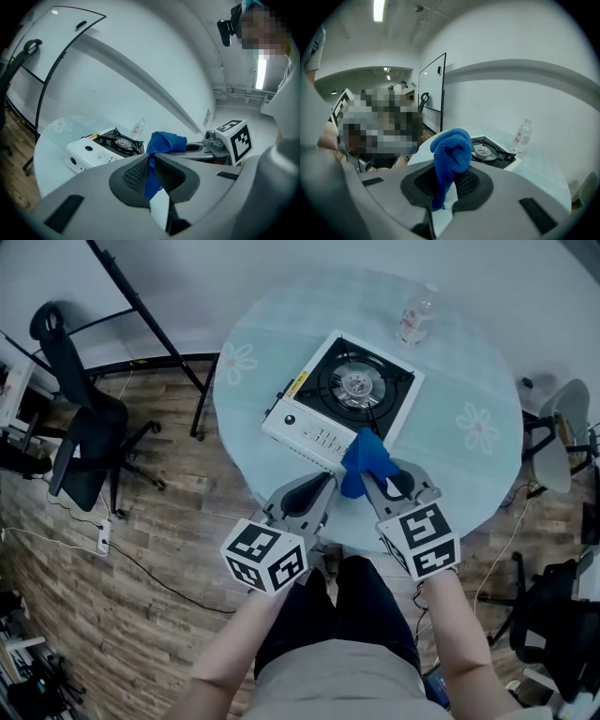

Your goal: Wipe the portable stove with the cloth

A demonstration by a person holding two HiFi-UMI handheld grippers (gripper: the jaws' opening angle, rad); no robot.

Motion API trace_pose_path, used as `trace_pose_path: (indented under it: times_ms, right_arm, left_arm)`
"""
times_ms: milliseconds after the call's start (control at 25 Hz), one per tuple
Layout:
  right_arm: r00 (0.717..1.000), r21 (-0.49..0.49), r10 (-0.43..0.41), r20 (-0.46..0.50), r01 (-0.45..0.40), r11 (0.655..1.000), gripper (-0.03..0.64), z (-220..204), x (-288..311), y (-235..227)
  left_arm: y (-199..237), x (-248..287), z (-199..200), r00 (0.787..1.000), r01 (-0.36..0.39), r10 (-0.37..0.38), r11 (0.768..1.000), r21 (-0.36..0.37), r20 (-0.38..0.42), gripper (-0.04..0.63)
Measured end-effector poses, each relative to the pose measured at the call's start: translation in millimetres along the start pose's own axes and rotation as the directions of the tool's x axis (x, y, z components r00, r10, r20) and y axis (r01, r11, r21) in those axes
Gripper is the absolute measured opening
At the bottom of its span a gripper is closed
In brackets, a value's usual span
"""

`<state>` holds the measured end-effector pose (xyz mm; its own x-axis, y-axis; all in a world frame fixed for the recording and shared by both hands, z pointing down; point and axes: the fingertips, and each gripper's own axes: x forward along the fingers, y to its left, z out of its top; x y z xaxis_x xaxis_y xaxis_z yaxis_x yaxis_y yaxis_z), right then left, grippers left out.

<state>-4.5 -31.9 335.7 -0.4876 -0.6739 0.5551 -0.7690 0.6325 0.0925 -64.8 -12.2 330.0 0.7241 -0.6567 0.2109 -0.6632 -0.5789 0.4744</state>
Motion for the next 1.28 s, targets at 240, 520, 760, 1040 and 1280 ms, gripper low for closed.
trace_pose_path:
  times_ms: [240, 520, 760, 1040, 1280]
  right_arm:
    - [0.992, 0.009, 0.049, 0.117, -0.05, 0.999, 0.061, 39.8, -28.2, -1.3]
    - [0.964, 0.041, 0.162, 0.211, -0.174, 0.984, 0.061, 62.8, -65.3, -3.0]
    - [0.956, -0.009, 0.23, 0.181, -0.232, 0.973, 0.061, 63.1, -83.9, -4.9]
    - [0.953, -0.036, 0.264, 0.151, -0.261, 0.965, 0.061, 50.0, -90.5, -6.5]
    - [0.952, -0.051, 0.271, 0.145, -0.266, 0.963, 0.06, 43.7, -92.9, -6.1]
  left_arm:
    - [-13.3, -12.9, 27.5, 0.999, 0.005, -0.008, 0.998, 0.055, 0.049, 0.049]
    - [-34.6, -18.1, 43.2, 0.996, 0.001, -0.009, 0.996, 0.094, 0.087, 0.049]
    - [-45.8, -17.3, 45.5, 0.996, 0.002, -0.012, 0.993, 0.116, 0.083, 0.049]
    - [-62.1, -10.6, 40.1, 0.998, 0.015, -0.024, 0.99, 0.142, 0.065, 0.049]
    - [-69.9, -3.0, 33.0, 0.998, 0.027, -0.035, 0.99, 0.135, 0.054, 0.049]
